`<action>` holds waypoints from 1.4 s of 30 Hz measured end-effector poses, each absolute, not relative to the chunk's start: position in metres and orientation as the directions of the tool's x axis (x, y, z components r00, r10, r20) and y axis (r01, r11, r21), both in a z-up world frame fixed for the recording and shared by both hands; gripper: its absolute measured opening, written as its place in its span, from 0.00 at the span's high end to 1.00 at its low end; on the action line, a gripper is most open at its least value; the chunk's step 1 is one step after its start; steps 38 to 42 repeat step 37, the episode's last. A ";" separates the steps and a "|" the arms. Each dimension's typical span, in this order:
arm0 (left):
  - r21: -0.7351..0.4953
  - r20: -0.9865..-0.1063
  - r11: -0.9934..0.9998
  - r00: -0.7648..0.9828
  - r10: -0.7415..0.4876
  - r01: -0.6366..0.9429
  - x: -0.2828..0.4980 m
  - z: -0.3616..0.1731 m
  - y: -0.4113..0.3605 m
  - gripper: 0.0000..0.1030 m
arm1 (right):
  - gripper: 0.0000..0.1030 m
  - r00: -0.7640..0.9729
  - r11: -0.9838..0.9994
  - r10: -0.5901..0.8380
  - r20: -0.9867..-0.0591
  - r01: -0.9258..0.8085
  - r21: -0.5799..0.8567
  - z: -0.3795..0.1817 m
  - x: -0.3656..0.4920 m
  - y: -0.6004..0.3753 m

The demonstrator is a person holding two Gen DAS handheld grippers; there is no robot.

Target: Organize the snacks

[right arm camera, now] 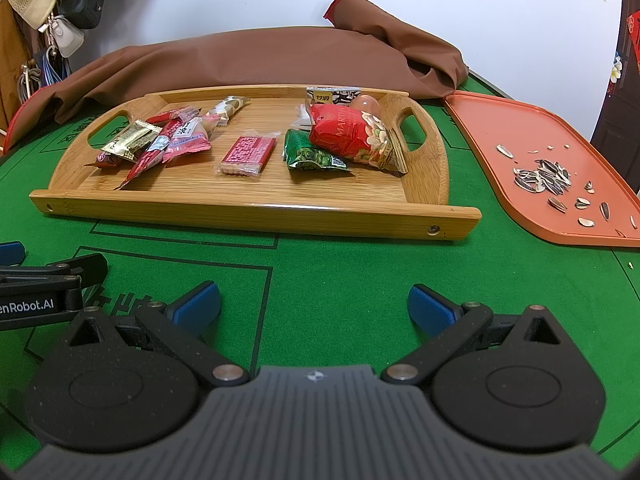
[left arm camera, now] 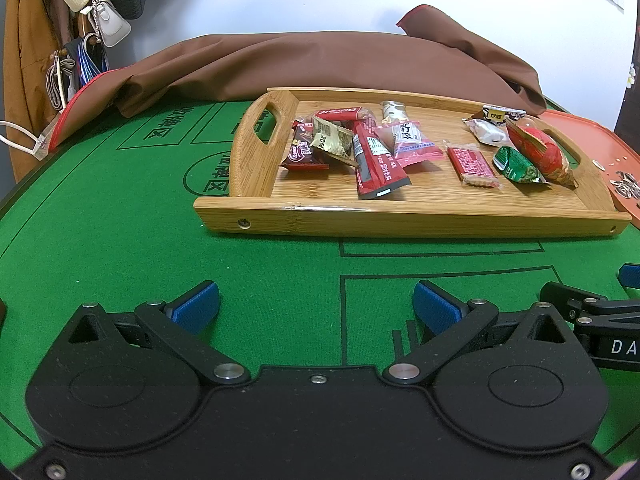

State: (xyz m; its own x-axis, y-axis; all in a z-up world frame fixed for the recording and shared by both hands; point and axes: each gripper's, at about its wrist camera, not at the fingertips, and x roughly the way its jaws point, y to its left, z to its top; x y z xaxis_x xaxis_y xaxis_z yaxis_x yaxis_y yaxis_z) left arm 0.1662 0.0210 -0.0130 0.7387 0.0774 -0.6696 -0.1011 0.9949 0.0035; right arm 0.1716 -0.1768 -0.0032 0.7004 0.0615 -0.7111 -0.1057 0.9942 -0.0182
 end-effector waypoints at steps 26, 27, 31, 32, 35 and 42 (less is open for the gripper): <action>0.004 -0.670 0.995 0.739 0.078 -0.101 0.166 -0.013 0.021 0.00 | 0.00 0.701 0.994 0.062 -0.711 -0.106 -0.018 -0.004 0.172 -0.177; 0.004 -0.670 0.995 0.739 0.078 -0.101 0.166 -0.013 0.021 0.00 | 0.00 0.701 0.994 0.062 -0.711 -0.106 -0.018 -0.003 0.172 -0.177; 0.005 -0.664 0.994 0.743 0.084 -0.107 0.167 -0.013 0.020 0.00 | 0.00 0.701 0.994 0.062 -0.711 -0.106 -0.018 -0.003 0.172 -0.177; 0.006 -0.664 0.994 0.743 0.085 -0.109 0.167 -0.013 0.020 0.00 | 0.00 0.701 0.994 0.062 -0.711 -0.106 -0.018 -0.003 0.172 -0.177; 0.006 -0.664 0.994 0.743 0.085 -0.108 0.167 -0.014 0.020 0.00 | 0.00 0.701 0.994 0.062 -0.711 -0.106 -0.018 -0.004 0.172 -0.177; 0.006 -0.664 0.994 0.743 0.085 -0.108 0.167 -0.014 0.020 0.00 | 0.00 0.701 0.994 0.062 -0.711 -0.106 -0.018 -0.003 0.171 -0.177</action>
